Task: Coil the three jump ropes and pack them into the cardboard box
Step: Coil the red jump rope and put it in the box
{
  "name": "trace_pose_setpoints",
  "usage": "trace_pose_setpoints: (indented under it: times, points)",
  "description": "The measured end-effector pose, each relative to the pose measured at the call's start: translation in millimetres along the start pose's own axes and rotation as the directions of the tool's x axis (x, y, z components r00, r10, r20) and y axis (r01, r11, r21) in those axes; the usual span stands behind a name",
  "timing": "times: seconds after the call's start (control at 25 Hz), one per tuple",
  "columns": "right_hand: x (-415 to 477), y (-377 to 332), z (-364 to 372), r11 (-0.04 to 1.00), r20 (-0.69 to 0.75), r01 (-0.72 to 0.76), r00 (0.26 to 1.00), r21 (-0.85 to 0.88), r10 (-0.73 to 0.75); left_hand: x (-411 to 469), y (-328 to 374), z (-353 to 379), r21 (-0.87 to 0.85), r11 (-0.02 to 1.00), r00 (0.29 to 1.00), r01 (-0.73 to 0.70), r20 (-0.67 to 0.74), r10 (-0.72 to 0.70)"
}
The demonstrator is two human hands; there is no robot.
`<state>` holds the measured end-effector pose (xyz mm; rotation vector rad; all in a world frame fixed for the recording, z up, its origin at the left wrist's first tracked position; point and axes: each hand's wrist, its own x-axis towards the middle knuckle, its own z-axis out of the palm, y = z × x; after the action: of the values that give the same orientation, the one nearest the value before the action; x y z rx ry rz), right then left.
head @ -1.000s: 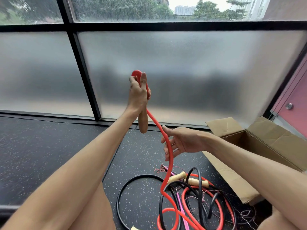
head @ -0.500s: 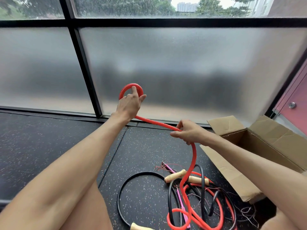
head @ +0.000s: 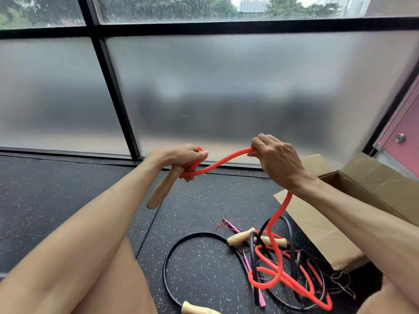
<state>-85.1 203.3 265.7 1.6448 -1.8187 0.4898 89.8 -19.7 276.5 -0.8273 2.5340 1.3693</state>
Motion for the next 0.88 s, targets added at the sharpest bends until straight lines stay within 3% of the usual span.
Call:
trace_pose_setpoints:
  times: [0.12,0.24,0.4,0.52,0.64,0.76,0.88]
  points:
    - [1,6,-3,0.997,-0.073,0.034,0.997,0.075,-0.029,-10,4,1,-0.061,0.994,0.985,-0.093,0.142,0.101]
    - [4,11,-7,0.99,-0.107,0.002,0.994,0.14,0.013,-24,21,1,-0.102,0.987,0.98,-0.121,0.146,0.136]
    - [10,12,-3,0.959,-0.033,-0.222,0.972,0.176,0.231,-33,38,4,-0.248,0.955,0.958,-0.163,0.193,0.213]
    - [18,4,0,0.867,0.013,-0.373,0.92,0.331,0.392,-38,46,6,-0.327,0.925,0.93,-0.194,0.237,0.279]
    - [26,2,-7,0.666,0.128,-0.439,0.878,0.604,0.462,-42,51,4,-0.409,0.883,0.903,-0.231,0.248,0.351]
    - [31,-2,-14,0.25,0.306,-0.46,0.825,0.852,0.476,-42,53,0,-0.517,0.817,0.879,-0.254,0.228,0.418]
    - [37,-4,-18,-0.121,0.446,-0.445,0.763,0.887,0.467,-40,57,2,-0.561,0.785,0.855,-0.264,0.24,0.459]
